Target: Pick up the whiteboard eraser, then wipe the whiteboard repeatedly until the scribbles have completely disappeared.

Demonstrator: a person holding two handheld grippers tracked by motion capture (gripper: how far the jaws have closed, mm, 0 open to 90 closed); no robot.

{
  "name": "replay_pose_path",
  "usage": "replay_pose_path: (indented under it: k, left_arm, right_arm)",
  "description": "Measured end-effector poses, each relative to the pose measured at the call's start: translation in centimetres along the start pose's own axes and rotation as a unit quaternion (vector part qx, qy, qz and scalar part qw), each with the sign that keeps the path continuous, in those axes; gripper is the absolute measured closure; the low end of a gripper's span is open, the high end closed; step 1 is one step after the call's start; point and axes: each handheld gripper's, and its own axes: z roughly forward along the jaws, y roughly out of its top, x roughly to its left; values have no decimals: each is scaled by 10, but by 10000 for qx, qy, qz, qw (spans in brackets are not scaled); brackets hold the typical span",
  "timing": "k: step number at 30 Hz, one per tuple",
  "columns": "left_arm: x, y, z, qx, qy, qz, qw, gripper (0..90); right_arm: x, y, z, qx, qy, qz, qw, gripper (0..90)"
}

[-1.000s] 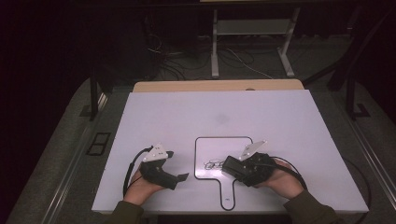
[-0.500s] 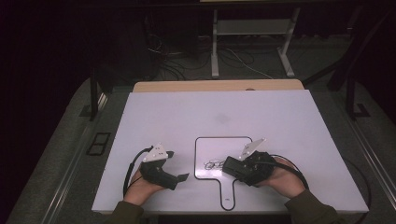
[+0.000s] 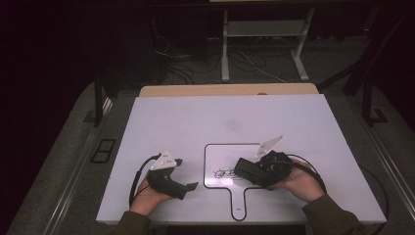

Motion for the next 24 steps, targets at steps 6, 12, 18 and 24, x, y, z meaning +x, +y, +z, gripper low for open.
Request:
replay_pose_path:
  k: [6, 12, 18, 24]
  left_arm:
    - [0, 0, 0, -6, -13, 8, 10000, 0]
    - [1, 0, 0, -27, -14, 13, 10000, 0]
    - [1, 1, 0, -41, -33, 12, 10000, 0]
    - [2, 1, -1, -78, -32, -23, 10000, 0]
  right_arm:
    - [-4, 10, 0, -90, 94, -11, 9999, 386]
    - [-6, 20, 3, -116, 137, -67, 9998, 386]
    - [-5, 32, 8, -149, 190, -173, 9996, 386]
    - [-2, 47, 17, -148, 332, -271, 9990, 386]
